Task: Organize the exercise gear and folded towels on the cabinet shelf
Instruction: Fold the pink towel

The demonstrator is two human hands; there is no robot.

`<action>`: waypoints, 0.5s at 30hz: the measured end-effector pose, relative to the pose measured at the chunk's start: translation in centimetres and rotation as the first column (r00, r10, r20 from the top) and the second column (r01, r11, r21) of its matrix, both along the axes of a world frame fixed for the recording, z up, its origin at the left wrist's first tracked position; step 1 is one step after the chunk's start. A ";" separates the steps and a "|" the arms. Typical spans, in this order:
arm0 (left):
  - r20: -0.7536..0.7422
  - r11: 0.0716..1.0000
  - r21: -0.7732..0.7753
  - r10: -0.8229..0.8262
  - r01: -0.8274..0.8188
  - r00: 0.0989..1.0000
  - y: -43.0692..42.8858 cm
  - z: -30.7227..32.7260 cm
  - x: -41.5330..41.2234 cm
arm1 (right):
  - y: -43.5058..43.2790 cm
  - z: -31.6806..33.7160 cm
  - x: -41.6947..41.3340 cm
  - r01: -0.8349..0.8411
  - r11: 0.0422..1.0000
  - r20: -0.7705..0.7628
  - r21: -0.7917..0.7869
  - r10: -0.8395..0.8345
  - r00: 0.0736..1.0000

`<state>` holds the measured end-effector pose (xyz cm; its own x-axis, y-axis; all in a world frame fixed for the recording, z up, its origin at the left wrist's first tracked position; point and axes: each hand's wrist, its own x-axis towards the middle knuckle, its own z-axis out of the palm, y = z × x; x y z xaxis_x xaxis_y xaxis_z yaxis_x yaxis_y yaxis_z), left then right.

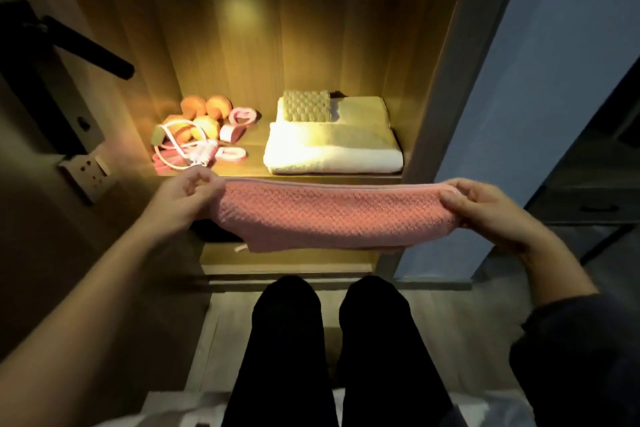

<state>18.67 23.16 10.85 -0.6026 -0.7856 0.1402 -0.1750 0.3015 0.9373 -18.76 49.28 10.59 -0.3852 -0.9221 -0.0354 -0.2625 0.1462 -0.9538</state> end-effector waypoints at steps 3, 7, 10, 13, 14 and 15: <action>-0.027 0.998 0.008 0.062 -0.061 0.998 1.5 -1.3 0.4 | 0.7 -1.4 1.3 0.059 0.997 -0.047 0.044 -0.057 0.997; -0.015 0.978 -0.057 0.202 -0.203 0.979 1.8 0.4 -1.0 | -0.1 0.7 2.9 0.178 0.982 -0.092 -0.058 -0.183 0.979; 0.051 0.988 0.009 0.156 -0.157 0.986 1.6 0.9 0.1 | 1.6 1.8 3.4 0.064 0.998 -0.023 0.024 -0.063 0.998; 0.148 0.981 0.193 -0.016 -0.013 0.989 3.0 -0.3 2.2 | 3.7 1.0 4.1 -0.064 0.985 0.104 0.157 0.048 0.993; 0.147 0.961 0.274 -0.092 0.048 0.985 3.7 -0.9 3.1 | 4.4 0.5 4.4 -0.089 0.976 0.131 0.198 0.064 0.989; 0.144 0.934 0.342 -0.163 0.106 0.976 4.4 -1.4 4.1 | 5.0 -0.2 4.6 -0.112 0.965 0.150 0.236 0.078 0.986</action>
<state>22.73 27.61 9.41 -0.6980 -0.6798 -0.2251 -0.3169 0.0114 0.9484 -14.14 54.31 10.43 -0.2721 -0.9112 -0.3095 -0.1547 0.3589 -0.9205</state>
